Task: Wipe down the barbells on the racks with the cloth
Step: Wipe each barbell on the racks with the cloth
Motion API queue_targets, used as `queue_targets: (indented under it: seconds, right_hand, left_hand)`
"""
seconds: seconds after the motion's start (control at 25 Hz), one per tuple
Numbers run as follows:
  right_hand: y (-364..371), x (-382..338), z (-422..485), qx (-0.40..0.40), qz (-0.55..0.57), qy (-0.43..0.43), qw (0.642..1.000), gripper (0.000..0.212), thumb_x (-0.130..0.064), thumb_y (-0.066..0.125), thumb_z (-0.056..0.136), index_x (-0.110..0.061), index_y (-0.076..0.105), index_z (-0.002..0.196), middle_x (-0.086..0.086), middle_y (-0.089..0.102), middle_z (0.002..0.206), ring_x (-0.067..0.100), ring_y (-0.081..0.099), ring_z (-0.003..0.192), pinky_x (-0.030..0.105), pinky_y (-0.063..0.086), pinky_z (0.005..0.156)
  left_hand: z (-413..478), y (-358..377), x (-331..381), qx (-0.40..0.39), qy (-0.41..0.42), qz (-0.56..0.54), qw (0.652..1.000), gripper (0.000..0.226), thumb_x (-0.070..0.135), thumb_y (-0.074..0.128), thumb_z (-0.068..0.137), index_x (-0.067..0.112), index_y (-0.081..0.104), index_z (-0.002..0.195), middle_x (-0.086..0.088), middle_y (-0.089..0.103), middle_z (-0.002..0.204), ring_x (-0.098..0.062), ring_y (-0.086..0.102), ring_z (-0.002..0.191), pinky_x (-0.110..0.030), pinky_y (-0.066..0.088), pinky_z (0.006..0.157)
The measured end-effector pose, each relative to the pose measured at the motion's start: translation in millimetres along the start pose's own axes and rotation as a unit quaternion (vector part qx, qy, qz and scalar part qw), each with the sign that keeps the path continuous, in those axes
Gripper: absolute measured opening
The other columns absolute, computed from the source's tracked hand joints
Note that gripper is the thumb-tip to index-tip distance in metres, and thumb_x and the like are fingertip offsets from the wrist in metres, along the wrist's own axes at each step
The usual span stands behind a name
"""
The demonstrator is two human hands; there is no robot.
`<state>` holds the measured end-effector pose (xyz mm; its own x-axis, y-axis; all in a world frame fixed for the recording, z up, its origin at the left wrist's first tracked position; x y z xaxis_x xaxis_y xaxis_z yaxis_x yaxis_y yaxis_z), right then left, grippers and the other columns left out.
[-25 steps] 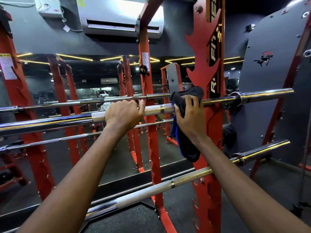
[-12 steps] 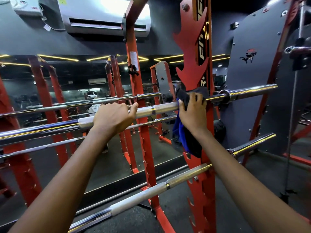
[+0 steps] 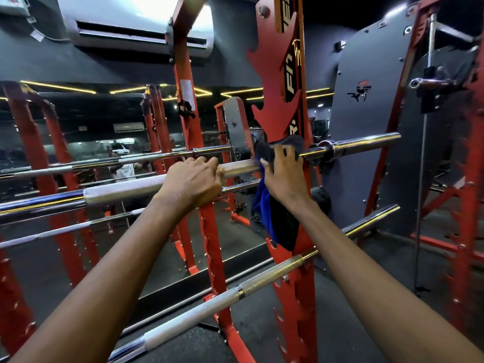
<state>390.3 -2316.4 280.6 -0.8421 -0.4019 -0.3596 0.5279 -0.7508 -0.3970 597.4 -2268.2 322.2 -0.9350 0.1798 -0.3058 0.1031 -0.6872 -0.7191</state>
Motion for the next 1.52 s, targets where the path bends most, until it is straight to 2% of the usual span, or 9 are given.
queue_targets:
  seconds: [0.2, 0.4, 0.68, 0.84, 1.0, 1.16, 1.28, 1.36, 1.52]
  right_hand:
    - [-39.0, 43.3, 30.6, 0.093, 0.146, 0.029, 0.985, 0.041, -0.013, 0.075, 0.086, -0.017, 0.058, 0.123, 0.003, 0.051, 0.112, 0.018, 0.059, 0.092, 0.032, 0.053, 0.078]
    - [-37.8, 108.5, 64.9, 0.262, 0.226, 0.082, 0.935, 0.033, -0.009, 0.077, 0.086, -0.009, 0.055, 0.110, 0.008, 0.047, 0.117, 0.023, 0.059, 0.102, 0.035, 0.059, 0.082]
    - [8.9, 151.3, 44.1, 0.095, 0.169, -0.063, 0.979, 0.041, -0.040, 0.060, 0.094, -0.009, 0.050, 0.119, 0.005, 0.044, 0.123, 0.015, 0.044, 0.112, 0.027, 0.039, 0.100]
    - [0.2, 166.4, 38.3, 0.019, 0.114, -0.141, 0.983, 0.057, -0.022, 0.063, 0.093, -0.019, 0.047, 0.148, 0.001, 0.042, 0.147, 0.025, 0.042, 0.134, 0.036, 0.035, 0.113]
    - [-0.1, 155.7, 45.1, 0.021, 0.154, -0.078, 0.985, 0.056, -0.016, 0.058, 0.086, -0.020, 0.054, 0.142, 0.001, 0.045, 0.145, 0.028, 0.045, 0.133, 0.035, 0.036, 0.112]
    - [-8.6, 146.1, 49.0, -0.075, 0.192, -0.183, 0.961, 0.062, -0.006, 0.057, 0.080, -0.024, 0.056, 0.139, -0.003, 0.046, 0.140, 0.027, 0.048, 0.129, 0.031, 0.033, 0.111]
    - [-14.4, 156.9, 56.3, -0.064, 0.156, -0.166, 0.972, 0.062, -0.005, 0.059, 0.082, -0.021, 0.053, 0.141, -0.002, 0.047, 0.141, 0.028, 0.050, 0.123, 0.041, 0.043, 0.108]
    - [-15.6, 163.2, 57.6, -0.028, 0.137, -0.124, 0.982, 0.059, -0.007, 0.063, 0.085, -0.017, 0.050, 0.142, 0.002, 0.048, 0.143, 0.030, 0.052, 0.123, 0.045, 0.047, 0.106]
    - [-17.9, 174.9, 48.3, 0.064, 0.223, -0.053, 0.971, 0.052, -0.013, 0.075, 0.088, -0.012, 0.044, 0.130, 0.007, 0.048, 0.135, 0.017, 0.056, 0.112, 0.028, 0.055, 0.083]
  left_hand:
    - [33.3, 0.9, 33.9, -0.018, 0.020, -0.041, 0.999, 0.041, 0.042, 0.026, 0.104, 0.017, 0.057, 0.112, -0.007, 0.060, 0.107, -0.024, 0.056, 0.094, -0.036, 0.037, 0.073]
    - [74.4, 9.5, 77.2, -0.026, -0.012, -0.056, 0.998, 0.035, 0.037, 0.032, 0.102, 0.017, 0.061, 0.102, -0.006, 0.062, 0.098, -0.023, 0.053, 0.079, -0.034, 0.041, 0.069]
    - [117.0, 35.1, 124.9, 0.009, -0.052, -0.054, 0.997, 0.045, 0.040, 0.029, 0.102, 0.016, 0.067, 0.102, -0.011, 0.069, 0.101, -0.033, 0.066, 0.090, -0.039, 0.048, 0.075]
    - [116.6, 41.0, 134.8, 0.048, -0.088, -0.006, 0.995, 0.052, 0.043, 0.026, 0.103, 0.015, 0.068, 0.090, -0.012, 0.070, 0.090, -0.036, 0.067, 0.082, -0.038, 0.042, 0.069]
    - [110.4, 38.6, 136.8, 0.062, -0.099, 0.027, 0.993, 0.057, 0.043, 0.025, 0.104, 0.015, 0.067, 0.077, -0.010, 0.068, 0.077, -0.033, 0.066, 0.070, -0.034, 0.040, 0.060]
    - [109.5, 35.5, 144.1, 0.058, -0.135, 0.034, 0.989, 0.056, 0.043, 0.026, 0.103, 0.014, 0.065, 0.075, -0.008, 0.063, 0.068, -0.032, 0.065, 0.064, -0.033, 0.044, 0.056]
    - [109.2, 35.6, 147.0, 0.068, -0.145, 0.030, 0.987, 0.052, 0.042, 0.027, 0.102, 0.019, 0.048, 0.060, -0.002, 0.048, 0.055, -0.027, 0.058, 0.052, -0.031, 0.049, 0.053]
    - [108.1, 35.7, 148.9, 0.083, -0.152, 0.035, 0.984, 0.051, 0.041, 0.027, 0.101, 0.020, 0.039, 0.056, 0.001, 0.042, 0.050, -0.024, 0.050, 0.045, -0.027, 0.038, 0.045]
    - [108.7, 37.8, 149.2, 0.101, -0.165, 0.034, 0.981, 0.053, 0.040, 0.027, 0.100, 0.020, 0.040, 0.053, 0.001, 0.047, 0.049, -0.018, 0.047, 0.040, -0.023, 0.035, 0.043]
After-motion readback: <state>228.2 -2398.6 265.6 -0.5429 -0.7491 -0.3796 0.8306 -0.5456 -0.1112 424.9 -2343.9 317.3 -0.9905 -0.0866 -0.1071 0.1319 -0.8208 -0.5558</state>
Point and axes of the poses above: each hand's wrist, its own z-axis towards the middle knuckle, its own y-axis out of the palm, x = y × z, the point moved 2 cm from there along z, towards the middle knuckle
